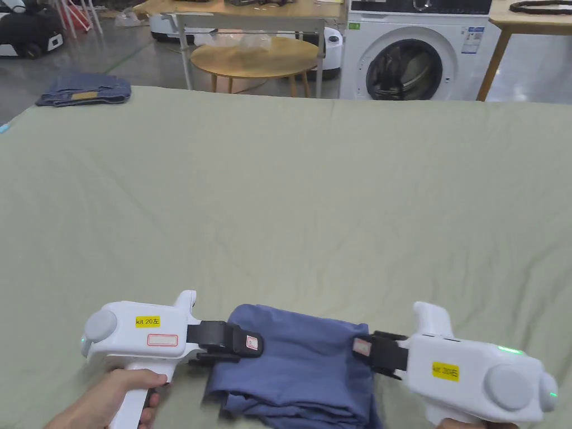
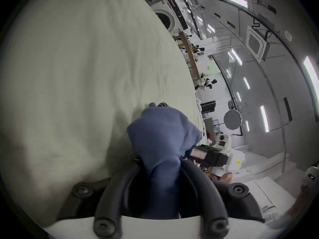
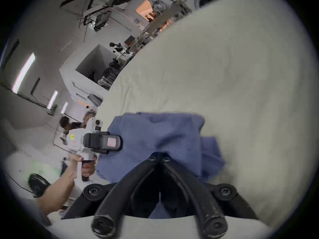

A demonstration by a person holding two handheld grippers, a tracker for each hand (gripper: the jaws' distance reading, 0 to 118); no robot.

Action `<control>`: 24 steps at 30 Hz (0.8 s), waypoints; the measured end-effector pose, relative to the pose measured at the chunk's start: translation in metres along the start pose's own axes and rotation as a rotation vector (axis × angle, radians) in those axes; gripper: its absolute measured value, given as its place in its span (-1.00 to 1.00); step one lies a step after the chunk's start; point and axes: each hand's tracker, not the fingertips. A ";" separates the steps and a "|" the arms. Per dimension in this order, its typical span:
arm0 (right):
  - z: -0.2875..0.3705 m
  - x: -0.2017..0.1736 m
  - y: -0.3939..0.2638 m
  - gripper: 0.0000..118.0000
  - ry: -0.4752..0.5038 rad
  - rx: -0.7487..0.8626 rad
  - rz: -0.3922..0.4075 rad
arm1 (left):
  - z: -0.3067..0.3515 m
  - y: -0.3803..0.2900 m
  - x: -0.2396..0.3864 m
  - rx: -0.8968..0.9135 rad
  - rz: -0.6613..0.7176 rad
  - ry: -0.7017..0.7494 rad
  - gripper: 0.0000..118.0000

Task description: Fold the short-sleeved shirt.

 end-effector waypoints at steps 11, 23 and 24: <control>0.115 -0.043 0.033 -1.00 -0.421 0.436 0.318 | 0.174 0.024 -0.038 0.174 0.028 0.272 -0.70; 0.116 -0.044 0.026 -1.00 -0.518 0.420 0.317 | 0.309 0.023 -0.067 0.288 0.141 0.552 -0.70; 0.114 -0.044 0.026 -1.00 -0.519 0.408 0.315 | 0.311 0.021 -0.069 0.302 0.155 0.564 -0.70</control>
